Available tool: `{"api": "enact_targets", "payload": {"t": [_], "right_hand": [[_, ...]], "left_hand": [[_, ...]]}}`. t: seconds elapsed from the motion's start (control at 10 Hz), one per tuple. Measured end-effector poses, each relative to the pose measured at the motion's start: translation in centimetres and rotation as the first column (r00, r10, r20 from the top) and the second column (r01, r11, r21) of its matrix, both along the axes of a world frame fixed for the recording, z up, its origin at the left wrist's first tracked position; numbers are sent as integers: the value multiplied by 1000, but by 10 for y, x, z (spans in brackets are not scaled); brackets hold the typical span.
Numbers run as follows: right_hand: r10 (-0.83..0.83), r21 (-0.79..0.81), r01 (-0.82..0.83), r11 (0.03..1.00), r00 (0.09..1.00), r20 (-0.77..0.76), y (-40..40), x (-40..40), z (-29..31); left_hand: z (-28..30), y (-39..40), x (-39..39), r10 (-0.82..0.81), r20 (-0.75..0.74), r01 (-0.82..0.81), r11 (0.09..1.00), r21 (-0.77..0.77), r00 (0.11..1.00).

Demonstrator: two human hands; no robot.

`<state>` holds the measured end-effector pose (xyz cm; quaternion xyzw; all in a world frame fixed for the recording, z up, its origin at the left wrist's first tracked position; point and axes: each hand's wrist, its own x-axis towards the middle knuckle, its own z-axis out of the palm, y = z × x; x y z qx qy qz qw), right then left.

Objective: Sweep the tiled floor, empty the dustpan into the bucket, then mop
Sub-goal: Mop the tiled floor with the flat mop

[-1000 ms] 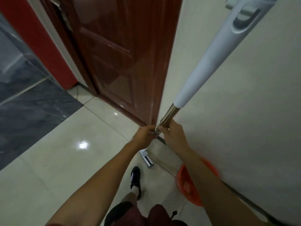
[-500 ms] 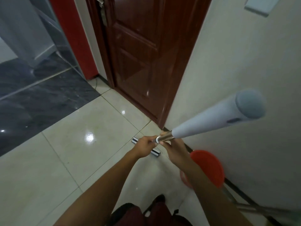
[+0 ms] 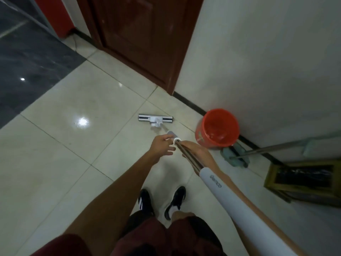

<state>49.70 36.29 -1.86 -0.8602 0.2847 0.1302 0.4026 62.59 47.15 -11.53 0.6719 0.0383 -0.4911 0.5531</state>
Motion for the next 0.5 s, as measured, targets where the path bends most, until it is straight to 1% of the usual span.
{"api": "enact_targets", "payload": {"t": [0.1,0.2,0.3,0.4,0.5], "right_hand": [[119,-135,-123,983,992,-35,10,-33,2],[-55,-58,53,997,998,-34,8,-52,-5],[-182,21,186,982,976,-119,4,-66,-10],[-153,93,180,979,958,-242,10,-68,-12],[-206,180,277,944,919,-335,22,-75,-28]], "left_hand": [[-20,6,-20,144,-134,-147,989,-18,981],[-34,8,-39,128,-162,-124,992,37,978],[-42,7,-59,166,-209,-151,985,84,964],[-47,0,-81,165,-288,-145,985,92,943],[-53,-5,-96,168,-309,-144,984,100,936]]}}
